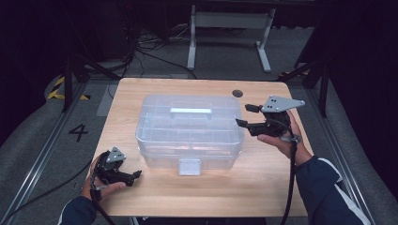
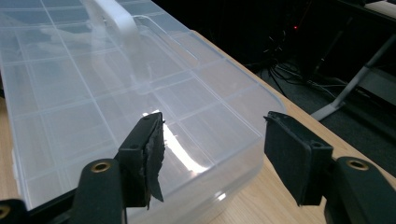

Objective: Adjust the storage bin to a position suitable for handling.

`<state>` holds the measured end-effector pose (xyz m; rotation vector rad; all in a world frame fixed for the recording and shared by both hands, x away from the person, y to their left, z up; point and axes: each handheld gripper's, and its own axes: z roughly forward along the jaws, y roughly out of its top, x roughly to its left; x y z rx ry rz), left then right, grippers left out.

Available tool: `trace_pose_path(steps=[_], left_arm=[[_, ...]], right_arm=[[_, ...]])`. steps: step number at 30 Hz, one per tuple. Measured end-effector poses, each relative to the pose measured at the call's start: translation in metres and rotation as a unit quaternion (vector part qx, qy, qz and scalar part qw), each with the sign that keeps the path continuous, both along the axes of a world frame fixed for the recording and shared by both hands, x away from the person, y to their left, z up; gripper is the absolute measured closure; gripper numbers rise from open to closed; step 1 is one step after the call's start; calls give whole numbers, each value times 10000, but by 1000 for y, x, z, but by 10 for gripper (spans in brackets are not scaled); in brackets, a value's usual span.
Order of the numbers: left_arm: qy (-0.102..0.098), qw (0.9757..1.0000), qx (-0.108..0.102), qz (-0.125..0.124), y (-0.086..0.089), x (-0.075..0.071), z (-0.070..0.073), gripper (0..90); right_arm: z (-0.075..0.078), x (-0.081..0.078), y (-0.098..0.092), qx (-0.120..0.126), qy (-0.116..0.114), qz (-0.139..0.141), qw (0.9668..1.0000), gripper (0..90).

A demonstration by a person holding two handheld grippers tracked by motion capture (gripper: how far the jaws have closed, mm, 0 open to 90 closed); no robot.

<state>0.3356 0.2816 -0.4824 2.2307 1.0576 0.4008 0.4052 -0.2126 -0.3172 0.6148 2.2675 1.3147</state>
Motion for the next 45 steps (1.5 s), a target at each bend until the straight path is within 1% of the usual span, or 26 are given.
trace_pose_path(steps=[6, 9, 12, 17, 18, 20, 23, 28, 34, 36, 41, 45], left_arm=[[-2, 10000, 6, -4, 0, 0, 0, 3], [-1, 10000, 4, -3, 0, 0, 0, 3], [-4, 10000, 5, -8, 0, 0, 0, 3], [-1, 10000, 4, -5, 0, 0, 0, 3], [-1, 10000, 3, -4, 0, 0, 0, 3], [1, 10000, 2, -5, 0, 0, 0, 3], [-1, 10000, 3, -5, 0, 0, 0, 3], [-1, 10000, 5, -7, 0, 0, 0, 3], [-1, 10000, 3, -6, 0, 0, 0, 3], [0, 10000, 3, -5, 0, 0, 0, 3], [0, 10000, 1, -4, 0, 0, 0, 3], [1, 10000, 3, -7, 0, 0, 0, 3]], right_arm=[[3, 2, 16, -25, 40, 177, 9998, 390], [6, 4, 24, -145, 31, 278, 9995, 397], [11, 5, 32, -210, 15, 363, 9991, 412], [15, 8, 45, -338, -7, 531, 9980, 461], [15, 9, 47, -343, -31, 573, 9978, 481], [16, 10, 50, -329, 7, 709, 9969, 515], [18, 12, 54, -330, -4, 783, 9964, 549], [20, 13, 61, -393, 32, 855, 9956, 594], [19, 13, 70, -515, 30, 961, 9940, 609], [19, 13, 74, -584, 26, 954, 9937, 619], [18, 14, 79, -670, 11, 948, 9932, 638], [18, 15, 83, -788, -59, 906, 9927, 686]])
